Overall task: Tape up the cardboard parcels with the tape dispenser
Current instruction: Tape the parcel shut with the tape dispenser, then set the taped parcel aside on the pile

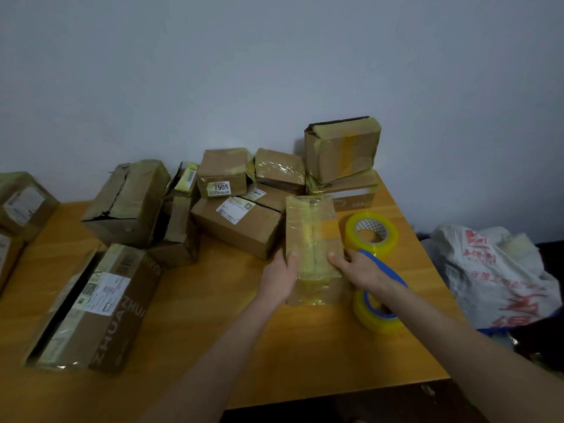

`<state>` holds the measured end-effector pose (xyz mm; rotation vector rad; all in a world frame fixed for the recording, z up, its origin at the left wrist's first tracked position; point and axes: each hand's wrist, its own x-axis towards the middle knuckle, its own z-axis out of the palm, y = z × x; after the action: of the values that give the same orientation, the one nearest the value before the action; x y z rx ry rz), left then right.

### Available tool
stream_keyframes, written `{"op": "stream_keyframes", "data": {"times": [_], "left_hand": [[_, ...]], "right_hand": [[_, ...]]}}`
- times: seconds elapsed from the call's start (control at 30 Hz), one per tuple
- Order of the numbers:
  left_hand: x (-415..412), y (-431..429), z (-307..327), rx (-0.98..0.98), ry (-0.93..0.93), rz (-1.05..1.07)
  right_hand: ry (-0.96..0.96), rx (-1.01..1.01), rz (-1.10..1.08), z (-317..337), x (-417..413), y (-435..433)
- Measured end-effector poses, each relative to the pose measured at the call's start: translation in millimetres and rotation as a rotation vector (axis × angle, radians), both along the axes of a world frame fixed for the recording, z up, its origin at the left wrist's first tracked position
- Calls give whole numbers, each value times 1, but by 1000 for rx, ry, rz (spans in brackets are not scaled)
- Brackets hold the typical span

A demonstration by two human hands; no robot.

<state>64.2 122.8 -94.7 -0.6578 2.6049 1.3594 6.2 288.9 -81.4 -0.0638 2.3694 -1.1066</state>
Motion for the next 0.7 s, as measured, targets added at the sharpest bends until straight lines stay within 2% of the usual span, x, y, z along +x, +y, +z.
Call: {"op": "stream_keyframes", "data": {"times": [0.1,0.17,0.23,0.37,0.7], "left_hand": [[-11,-6,13,214,-21,120],[-17,-3,25,317,-29,99],[-20,2,36,296,24,62],[-20,3,66,292,233,133],[11,-25,145,400,435,253]], "right_hand": [[43,-99,-146,8,-7,-1],[51,-106,-154,13,-9,-5],[143,-38,-154,20,-12,-9],[390,18,-201,60,-18,-14],[586,54,-1,179,-24,-66]]}}
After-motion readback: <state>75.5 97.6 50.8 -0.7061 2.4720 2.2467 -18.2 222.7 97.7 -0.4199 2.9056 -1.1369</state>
